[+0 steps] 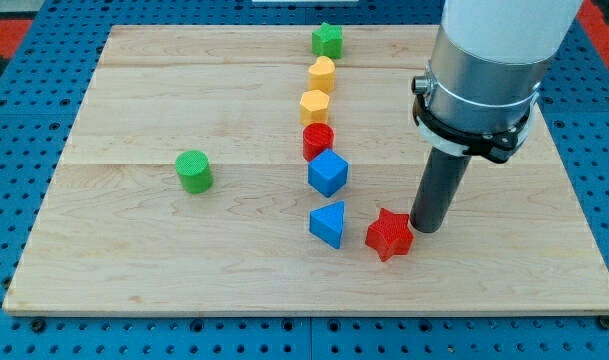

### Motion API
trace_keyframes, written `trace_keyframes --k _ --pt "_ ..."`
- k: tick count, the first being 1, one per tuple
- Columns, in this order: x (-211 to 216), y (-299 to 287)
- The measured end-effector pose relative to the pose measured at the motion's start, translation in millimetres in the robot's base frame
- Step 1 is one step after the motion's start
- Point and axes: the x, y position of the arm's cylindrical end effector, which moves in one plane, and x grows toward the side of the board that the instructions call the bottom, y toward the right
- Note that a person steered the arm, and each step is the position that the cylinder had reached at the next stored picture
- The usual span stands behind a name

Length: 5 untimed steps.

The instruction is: Push the red star into the blue triangle

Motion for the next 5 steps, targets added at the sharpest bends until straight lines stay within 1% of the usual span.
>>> trace_keyframes --k 1,2,3,4,5 --pt "19.4 -7.1" --pt "31.7 -37.1" --pt "40.7 -12.3" --pt "10.8 -16.9" --pt "-9.3 -52.6"
